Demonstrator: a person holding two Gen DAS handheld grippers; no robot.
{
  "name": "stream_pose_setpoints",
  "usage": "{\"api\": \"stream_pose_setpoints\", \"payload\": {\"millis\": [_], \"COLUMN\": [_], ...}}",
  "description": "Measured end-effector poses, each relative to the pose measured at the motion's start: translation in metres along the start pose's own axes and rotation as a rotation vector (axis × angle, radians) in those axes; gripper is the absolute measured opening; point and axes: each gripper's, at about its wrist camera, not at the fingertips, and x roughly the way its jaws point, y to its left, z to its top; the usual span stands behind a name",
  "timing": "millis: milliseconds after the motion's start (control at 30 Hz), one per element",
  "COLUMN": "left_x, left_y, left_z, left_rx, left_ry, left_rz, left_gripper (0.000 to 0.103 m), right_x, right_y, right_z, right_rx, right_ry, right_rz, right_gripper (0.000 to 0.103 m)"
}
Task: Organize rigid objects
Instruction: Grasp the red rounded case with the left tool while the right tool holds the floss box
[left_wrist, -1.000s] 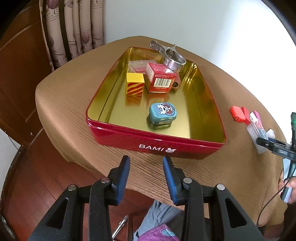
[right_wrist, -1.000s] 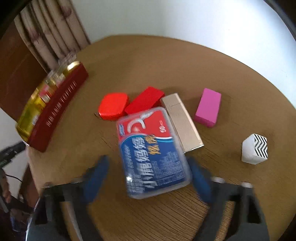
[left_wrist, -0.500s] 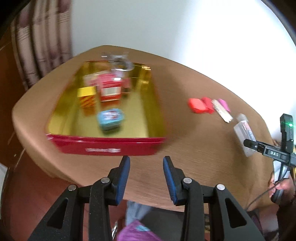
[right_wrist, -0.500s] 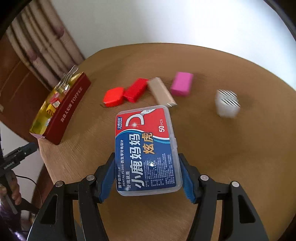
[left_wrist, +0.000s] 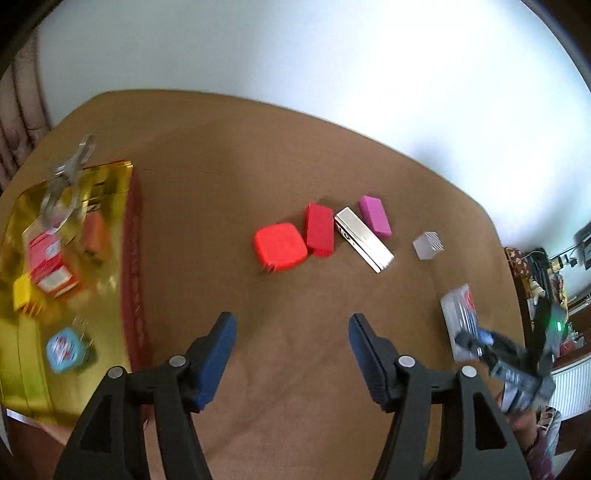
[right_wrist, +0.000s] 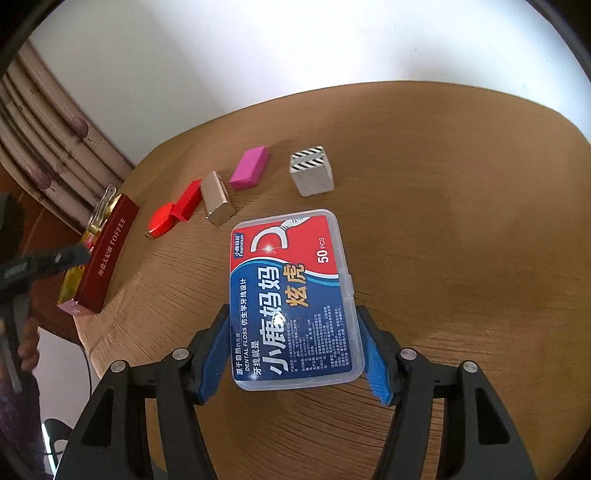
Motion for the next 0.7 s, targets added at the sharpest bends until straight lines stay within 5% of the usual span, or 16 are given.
{"api": "stream_pose_setpoints", "payload": {"millis": [233, 700], "left_x": [0.058, 0.112], "left_y": [-0.004, -0.015], "left_z": [0.045, 0.06], "left_rx": [0.02, 0.1], "left_ry": [0.107, 0.205], "left_rz": [0.058, 0.136], "left_gripper": [0.068, 0.068], "right_x": [0.001, 0.003], "right_y": [-0.009, -0.022], "right_z": [-0.003, -0.004], "right_rx": [0.012, 0.032], "right_ry": [-0.014, -0.021], "right_rz": [0.04, 0.103], "right_gripper": [0.06, 0.06]}}
